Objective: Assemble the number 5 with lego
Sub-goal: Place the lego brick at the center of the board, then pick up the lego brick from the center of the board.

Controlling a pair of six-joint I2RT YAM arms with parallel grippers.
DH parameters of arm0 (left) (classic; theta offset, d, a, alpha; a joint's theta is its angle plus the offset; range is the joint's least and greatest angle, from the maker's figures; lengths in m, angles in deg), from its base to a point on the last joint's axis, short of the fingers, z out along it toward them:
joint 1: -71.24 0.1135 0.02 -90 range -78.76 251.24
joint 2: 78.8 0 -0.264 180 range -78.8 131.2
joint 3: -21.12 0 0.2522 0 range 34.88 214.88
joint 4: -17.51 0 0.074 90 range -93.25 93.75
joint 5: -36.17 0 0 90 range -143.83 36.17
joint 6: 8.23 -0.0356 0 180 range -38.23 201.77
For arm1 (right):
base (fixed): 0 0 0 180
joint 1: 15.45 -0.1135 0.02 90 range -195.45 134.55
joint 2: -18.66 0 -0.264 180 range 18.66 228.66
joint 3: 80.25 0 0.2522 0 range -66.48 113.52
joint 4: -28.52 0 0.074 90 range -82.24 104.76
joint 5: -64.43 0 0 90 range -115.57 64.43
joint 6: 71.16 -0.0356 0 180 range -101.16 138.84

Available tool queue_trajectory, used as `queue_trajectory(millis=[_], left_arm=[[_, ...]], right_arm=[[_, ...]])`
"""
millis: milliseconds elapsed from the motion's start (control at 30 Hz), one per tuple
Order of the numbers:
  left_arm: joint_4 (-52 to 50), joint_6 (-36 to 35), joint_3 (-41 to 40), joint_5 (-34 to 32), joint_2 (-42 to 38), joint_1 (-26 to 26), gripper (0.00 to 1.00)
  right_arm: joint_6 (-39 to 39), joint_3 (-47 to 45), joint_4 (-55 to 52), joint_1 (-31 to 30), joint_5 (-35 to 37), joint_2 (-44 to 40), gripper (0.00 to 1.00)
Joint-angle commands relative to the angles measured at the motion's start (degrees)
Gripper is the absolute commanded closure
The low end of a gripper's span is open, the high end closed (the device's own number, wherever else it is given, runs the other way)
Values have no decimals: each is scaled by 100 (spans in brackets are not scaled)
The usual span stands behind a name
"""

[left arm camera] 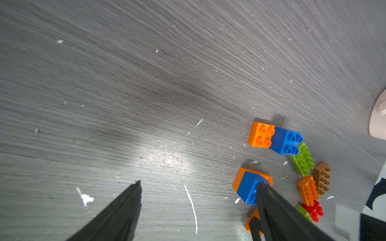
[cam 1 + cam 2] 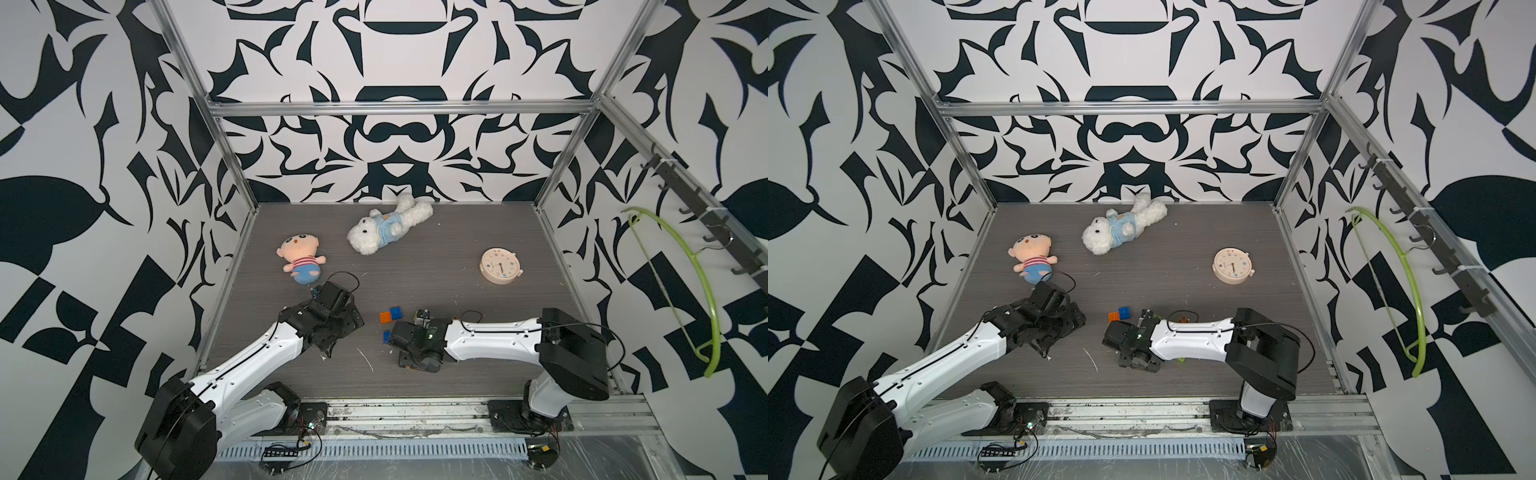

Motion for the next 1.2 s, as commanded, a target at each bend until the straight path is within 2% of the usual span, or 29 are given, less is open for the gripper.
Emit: queue_trajectory(millis=[0,100,233,533,933,1000,1167], left_arm=[[-42,-14,143,-75,30,-22,8],[-91,-57,159,-140,33,-25,8],[-350,-109,293,-366,-33,-18,7],[-731,-140,296,-916,-515,-14,6],[-872,-129,282,-1098,-554,-9,5],[-880,-138,280,-1113,-532,-14,5],[-764,-253,256,-1054,-517,-15,5]], right_arm=[[601,16,-356,-32,67,-584,40],[1199,-232,-151,-4,-225,-752,35],[1891,-291,126,-7,-579,-603,34],[2152,-375,523,-2,-1096,-219,29],[2711,204,929,-32,-1393,166,29],[2888,248,790,-35,-1248,9,29],[3582,519,-339,-70,99,-388,27]])
